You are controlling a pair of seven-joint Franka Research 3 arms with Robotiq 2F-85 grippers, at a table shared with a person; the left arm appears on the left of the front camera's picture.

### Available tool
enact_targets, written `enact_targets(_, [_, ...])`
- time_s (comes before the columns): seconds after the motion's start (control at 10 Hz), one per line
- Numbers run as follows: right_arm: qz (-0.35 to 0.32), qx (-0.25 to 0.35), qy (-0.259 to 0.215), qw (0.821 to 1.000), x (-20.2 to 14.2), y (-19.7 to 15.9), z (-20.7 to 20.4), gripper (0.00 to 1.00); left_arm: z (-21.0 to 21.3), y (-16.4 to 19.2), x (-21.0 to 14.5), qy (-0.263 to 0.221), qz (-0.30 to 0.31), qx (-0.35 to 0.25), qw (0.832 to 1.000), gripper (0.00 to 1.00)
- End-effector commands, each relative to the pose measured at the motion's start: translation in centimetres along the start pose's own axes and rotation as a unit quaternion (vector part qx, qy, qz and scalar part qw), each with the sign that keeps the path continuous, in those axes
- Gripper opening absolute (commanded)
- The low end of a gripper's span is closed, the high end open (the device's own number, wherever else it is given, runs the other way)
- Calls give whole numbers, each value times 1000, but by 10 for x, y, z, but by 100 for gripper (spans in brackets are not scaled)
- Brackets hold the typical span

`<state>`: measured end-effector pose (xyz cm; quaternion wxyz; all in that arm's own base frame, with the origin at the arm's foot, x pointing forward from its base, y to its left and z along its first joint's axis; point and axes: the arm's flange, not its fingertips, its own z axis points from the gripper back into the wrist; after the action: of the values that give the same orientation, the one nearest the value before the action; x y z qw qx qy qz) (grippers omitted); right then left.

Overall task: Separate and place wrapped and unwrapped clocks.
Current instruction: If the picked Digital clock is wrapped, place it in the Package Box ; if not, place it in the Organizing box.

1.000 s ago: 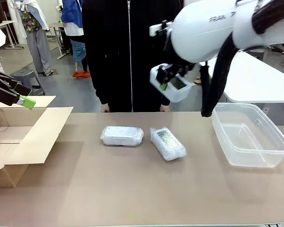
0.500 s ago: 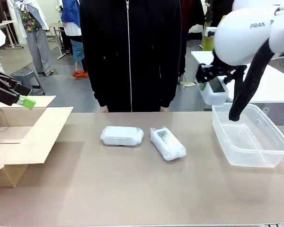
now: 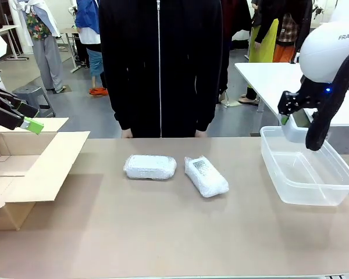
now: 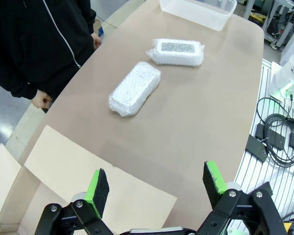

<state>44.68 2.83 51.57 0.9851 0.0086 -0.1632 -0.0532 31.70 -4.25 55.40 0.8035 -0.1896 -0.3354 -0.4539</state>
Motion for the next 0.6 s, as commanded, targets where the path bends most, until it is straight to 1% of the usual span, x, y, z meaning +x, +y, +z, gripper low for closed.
enact_targets(0.0, [-6, 3, 14, 1000, 2, -18, -23, 78, 0, 2, 0, -8, -6, -6, 1000, 100])
enact_targets(0.2, [-11, -8, 15, 1000, 2, -32, -46, 78, 0, 2, 0, -8, -6, -6, 1000, 100])
enact_targets(0.3, [-12, -2, 19, 1000, 1, -35, -60, 78, 0, 2, 0, -8, -6, -6, 1000, 100])
enact_targets(0.5, [-15, -12, 44, 999, 0, -38, -86, 78, 0, 2, 0, -8, -6, -6, 1000, 100])
